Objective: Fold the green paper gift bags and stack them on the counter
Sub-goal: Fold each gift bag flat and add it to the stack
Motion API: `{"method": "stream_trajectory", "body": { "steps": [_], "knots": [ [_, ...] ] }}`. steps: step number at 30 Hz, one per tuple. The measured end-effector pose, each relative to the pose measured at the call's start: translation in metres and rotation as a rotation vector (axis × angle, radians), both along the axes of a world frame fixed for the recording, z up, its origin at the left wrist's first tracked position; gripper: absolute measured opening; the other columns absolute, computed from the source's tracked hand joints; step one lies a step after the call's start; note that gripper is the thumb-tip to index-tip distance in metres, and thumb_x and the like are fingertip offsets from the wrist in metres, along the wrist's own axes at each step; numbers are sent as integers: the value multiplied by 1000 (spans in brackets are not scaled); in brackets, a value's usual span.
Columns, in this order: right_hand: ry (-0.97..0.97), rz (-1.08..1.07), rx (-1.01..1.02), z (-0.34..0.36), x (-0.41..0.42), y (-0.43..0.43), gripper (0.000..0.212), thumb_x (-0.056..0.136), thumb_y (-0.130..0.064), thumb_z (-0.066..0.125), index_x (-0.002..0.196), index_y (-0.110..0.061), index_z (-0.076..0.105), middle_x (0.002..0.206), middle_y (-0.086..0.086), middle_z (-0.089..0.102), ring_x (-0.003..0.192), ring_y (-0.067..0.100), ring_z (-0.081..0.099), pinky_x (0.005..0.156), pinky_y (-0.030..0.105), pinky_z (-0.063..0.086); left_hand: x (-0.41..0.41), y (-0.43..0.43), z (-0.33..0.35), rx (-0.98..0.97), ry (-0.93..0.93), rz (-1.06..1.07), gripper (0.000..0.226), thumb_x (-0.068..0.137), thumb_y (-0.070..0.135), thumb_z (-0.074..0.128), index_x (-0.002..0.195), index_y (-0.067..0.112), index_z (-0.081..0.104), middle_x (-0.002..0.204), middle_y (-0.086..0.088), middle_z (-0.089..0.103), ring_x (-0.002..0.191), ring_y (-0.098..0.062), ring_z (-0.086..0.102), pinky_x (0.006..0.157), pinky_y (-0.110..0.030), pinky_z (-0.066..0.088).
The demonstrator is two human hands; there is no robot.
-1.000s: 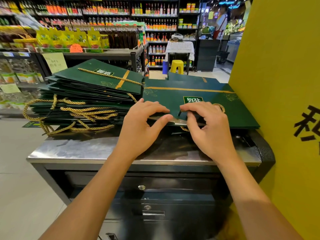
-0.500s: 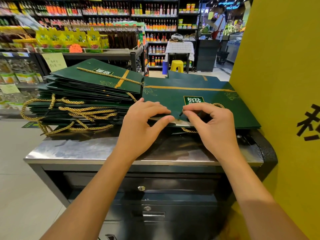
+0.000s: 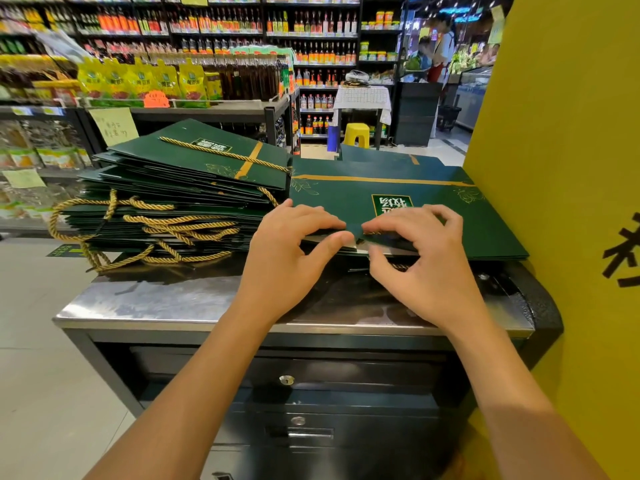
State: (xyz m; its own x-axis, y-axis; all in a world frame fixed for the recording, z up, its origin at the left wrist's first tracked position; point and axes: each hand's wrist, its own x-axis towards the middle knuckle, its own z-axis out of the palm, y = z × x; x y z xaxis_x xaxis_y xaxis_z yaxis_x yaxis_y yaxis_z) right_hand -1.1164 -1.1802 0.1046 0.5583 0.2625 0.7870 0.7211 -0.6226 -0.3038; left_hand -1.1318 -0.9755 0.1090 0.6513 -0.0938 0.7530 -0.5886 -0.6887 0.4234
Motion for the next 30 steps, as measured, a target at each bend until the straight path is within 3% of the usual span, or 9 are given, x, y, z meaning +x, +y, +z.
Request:
{"method": "stream_trajectory", "body": {
  "steps": [3,7,10,14,18,24,27,30],
  "knots": [
    [53,18,31,0,0,-2,45,86,-18,76,129,-27,66,113,-19,70,115,-4,58,116,41,25,0,0,0,-7,0,1,26,93,41,65,106,23,78,107,11,75,112,-5,64,119,-38,31],
    [-49,-99,-60,-3,-2,-4,24,95,-31,65,117,-30,73,116,-17,70,117,4,58,113,42,22,-1,-1,0,-29,-25,2,24,93,40,66,105,23,78,107,12,74,111,-3,64,117,-41,34],
    [-57,-144,-73,-4,-1,-2,22,101,-34,57,118,-33,71,118,-17,69,119,9,57,108,39,20,-2,-3,1,-12,-58,22,31,93,43,61,108,20,75,107,9,73,107,-3,62,114,-40,38],
    [-83,-166,-51,-4,2,1,24,104,-34,52,119,-31,71,118,-16,70,116,12,58,101,36,20,-5,-5,-1,47,-208,78,22,91,29,71,101,11,65,109,-3,65,106,-15,57,95,-40,47],
    [-106,-168,-65,-5,3,1,24,105,-33,51,118,-30,71,117,-15,70,113,14,57,95,35,21,-3,-5,-6,187,-335,106,13,92,24,74,92,11,74,114,-11,64,112,-26,55,97,-38,38],
    [-128,-157,-79,-4,2,3,22,105,-30,52,118,-28,70,118,-12,69,111,17,57,90,33,21,-3,-11,-5,249,-363,121,30,95,40,67,96,12,80,112,-9,69,106,-21,55,92,-36,41],
    [-126,-168,-98,-4,2,4,21,105,-29,54,117,-29,70,117,-13,69,110,17,57,88,32,20,-3,-12,-5,187,-342,118,29,93,35,68,92,9,79,103,-8,71,99,-16,55,85,-34,45],
    [-121,-174,-102,-4,2,4,20,105,-29,53,118,-29,69,117,-13,69,110,16,57,88,33,20,-2,-13,-6,211,-352,145,27,91,34,70,95,9,79,105,-7,72,99,-19,62,88,-34,45]
  ]
}}
